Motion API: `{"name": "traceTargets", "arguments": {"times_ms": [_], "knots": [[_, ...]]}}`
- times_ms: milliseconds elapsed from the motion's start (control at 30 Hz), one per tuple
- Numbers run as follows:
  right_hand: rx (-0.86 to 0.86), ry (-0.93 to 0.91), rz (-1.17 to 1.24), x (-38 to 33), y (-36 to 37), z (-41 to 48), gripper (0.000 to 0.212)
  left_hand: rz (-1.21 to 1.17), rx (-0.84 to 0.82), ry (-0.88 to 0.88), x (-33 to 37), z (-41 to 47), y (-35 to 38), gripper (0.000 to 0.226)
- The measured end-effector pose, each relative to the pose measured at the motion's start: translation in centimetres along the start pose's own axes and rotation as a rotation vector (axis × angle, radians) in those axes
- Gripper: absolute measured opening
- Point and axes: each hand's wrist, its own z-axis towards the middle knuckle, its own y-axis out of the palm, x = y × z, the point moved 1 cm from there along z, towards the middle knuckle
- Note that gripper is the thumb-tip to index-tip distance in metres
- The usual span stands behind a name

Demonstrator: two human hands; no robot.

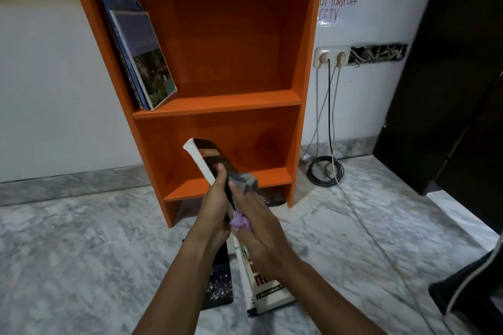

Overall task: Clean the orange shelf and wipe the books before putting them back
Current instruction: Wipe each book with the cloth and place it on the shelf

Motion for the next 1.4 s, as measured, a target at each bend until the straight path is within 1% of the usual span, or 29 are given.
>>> {"name": "traceTargets", "arguments": {"times_ms": [33, 100, 167, 267, 367, 433, 500, 600, 633, 700, 800, 833, 933, 1000, 1033, 1067, 1133, 1200, 1233, 1267, 1300, 1333, 1367, 1400], "knots": [[0.015, 0.01, 0.083, -0.4, 0.1, 0.2, 0.066, 0.022, -0.059, -0.009, 0.1, -0.2, 0.1, 0.067], [0.097, 0.042, 0.125, -1.0, 0.4, 0.8, 0.062, 0.094, -0.168, -0.007, -0.1, -0.9, 0.3, 0.059], [0.194, 0.095, 0.089, -1.4, 0.2, 2.0, 0.06, 0.149, -0.243, -0.024, -0.4, -1.7, 0.4, 0.051], [0.29, 0.132, -0.003, -1.0, -1.6, 4.2, 0.058, 0.097, -0.328, -0.092, -0.7, -2.8, 0.6, 0.047], [0.379, 0.167, -0.076, 0.1, -3.5, 6.3, 0.052, 0.063, -0.356, -0.118, -0.9, -3.4, 0.7, 0.048], [0.469, 0.24, -0.059, 1.0, -4.1, 7.0, 0.048, 0.065, -0.369, -0.11, -0.9, -3.5, 0.6, 0.049], [0.517, 0.347, -0.01, 2.3, -4.5, 7.2, 0.042, 0.058, -0.363, -0.098, -0.6, -3.4, 0.5, 0.051], [0.503, 0.521, 0.177, 4.1, -4.6, 6.0, 0.032, 0.044, -0.364, -0.049, 0.2, -2.9, 0.1, 0.052], [0.488, 0.577, 0.236, 4.4, -4.3, 5.3, 0.031, 0.034, -0.359, -0.026, 0.5, -2.6, -0.1, 0.053], [0.469, 0.637, 0.25, 4.7, -3.4, 3.6, 0.037, 0.008, -0.341, 0.022, 1.1, -2.2, -0.4, 0.053], [0.45, 0.664, 0.223, 5.5, -1.8, 1.2, 0.043, -0.031, -0.317, 0.069, 2.0, -1.7, -1.1, 0.054], [0.436, 0.658, 0.284, 5.7, -1.4, 0.6, 0.042, -0.046, -0.309, 0.075, 2.2, -1.5, -1.3, 0.054], [0.326, 0.667, 0.682, 6.2, -1.4, -0.3, 0.03, -0.088, -0.294, 0.068, 2.9, -1.4, -1.8, 0.055], [0.246, 0.684, 0.871, 6.0, -2.5, -0.3, 0.031, -0.078, -0.271, 0.079, 3.3, -1.7, -2.1, 0.055], [0.229, 0.676, 0.909, 6.0, -3.1, -0.1, 0.033, -0.042, -0.24, 0.094, 3.5, -1.6, -2.2, 0.053], [0.227, 0.655, 0.902, 6.0, -3.7, 0.1, 0.032, 0.027, -0.186, 0.109, 3.7, -1.5, -2.3, 0.048], [0.282, 0.606, 0.818, 5.1, -4.8, 1.1, 0.022, 0.226, 0.026, 0.173, 3.5, -0.7, -2.5, 0.039], [0.366, 0.506, 0.662, 3.9, -5.1, 2.0, 0.012, 0.42, 0.365, 0.309, 2.3, -0.4, -2.6, 0.042], [0.395, 0.443, 0.552, 3.2, -5.0, 2.4, 0.01, 0.492, 0.487, 0.38, 1.7, -0.7, -2.2, 0.043], [0.422, 0.382, 0.41, 2.4, -4.6, 2.6, 0.01, 0.538, 0.508, 0.422, 1.1, -1.0, -1.5, 0.043], [0.442, 0.324, 0.244, 2.0, -4.0, 2.6, 0.016, 0.555, 0.428, 0.416, 0.3, -1.1, -0.7, 0.047], [0.458, 0.262, 0.051, 1.8, -3.1, 2.5, 0.023, 0.513, 0.3, 0.371, -0.4, -1.2, 0.3, 0.052], [0.461, 0.207, -0.119, 1.7, -2.0, 2.1, 0.027, 0.419, 0.168, 0.297, -1.0, -1.1, 1.2, 0.056], [0.447, 0.156, -0.245, 1.6, -1.0, 1.6, 0.023, 0.336, 0.084, 0.245, -1.2, -1.0, 1.6, 0.057]]}}
